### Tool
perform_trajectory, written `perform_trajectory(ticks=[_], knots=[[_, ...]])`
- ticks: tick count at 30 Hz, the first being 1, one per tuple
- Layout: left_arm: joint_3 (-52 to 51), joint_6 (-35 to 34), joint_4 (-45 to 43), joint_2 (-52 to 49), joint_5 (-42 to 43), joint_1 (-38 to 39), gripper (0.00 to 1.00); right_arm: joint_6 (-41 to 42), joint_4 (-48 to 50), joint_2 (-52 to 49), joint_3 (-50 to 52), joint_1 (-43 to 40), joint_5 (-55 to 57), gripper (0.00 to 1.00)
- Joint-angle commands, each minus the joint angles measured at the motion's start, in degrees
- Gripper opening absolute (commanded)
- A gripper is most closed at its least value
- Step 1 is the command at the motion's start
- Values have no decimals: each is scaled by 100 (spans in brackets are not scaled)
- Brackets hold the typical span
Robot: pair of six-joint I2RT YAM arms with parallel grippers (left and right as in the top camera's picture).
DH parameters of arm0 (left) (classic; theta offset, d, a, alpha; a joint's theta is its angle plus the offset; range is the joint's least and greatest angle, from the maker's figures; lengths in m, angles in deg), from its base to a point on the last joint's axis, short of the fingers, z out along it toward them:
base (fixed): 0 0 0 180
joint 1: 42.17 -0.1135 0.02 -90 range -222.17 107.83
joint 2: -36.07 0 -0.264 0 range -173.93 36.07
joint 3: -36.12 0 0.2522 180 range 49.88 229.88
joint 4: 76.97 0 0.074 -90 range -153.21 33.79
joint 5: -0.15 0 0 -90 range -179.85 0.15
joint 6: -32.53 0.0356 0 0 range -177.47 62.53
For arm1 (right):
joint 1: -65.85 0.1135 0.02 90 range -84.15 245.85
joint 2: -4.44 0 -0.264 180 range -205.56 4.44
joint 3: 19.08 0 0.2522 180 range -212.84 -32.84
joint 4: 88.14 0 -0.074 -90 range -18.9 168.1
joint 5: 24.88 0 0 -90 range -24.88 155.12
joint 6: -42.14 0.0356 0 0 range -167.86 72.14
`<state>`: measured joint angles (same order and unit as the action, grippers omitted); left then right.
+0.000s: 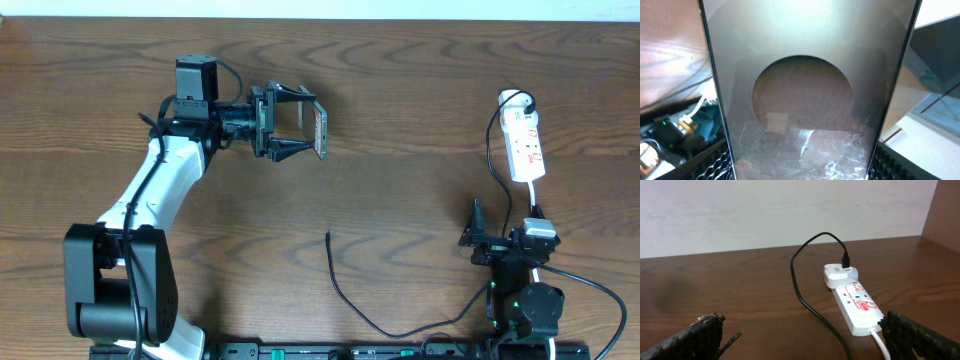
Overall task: Plug charger to phone and switch on socket
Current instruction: 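Lift the phone with the left gripper and raise it upright, then rotate the held phone with the left gripper toward the center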
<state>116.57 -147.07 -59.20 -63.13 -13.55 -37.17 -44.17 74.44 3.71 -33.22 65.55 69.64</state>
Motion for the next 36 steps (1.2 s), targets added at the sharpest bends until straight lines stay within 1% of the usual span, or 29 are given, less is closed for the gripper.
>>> perform_trajectory(ticks=[1,4,36], knots=[[179,-570,-50,190,439,-4,7,9,-24,24,7,2,2,99],[179,-723,-52,190,544,-4,7,7,-24,24,7,2,2,99],[179,-715,-52,190,557,-20,7,9,-24,24,7,0,2,99]])
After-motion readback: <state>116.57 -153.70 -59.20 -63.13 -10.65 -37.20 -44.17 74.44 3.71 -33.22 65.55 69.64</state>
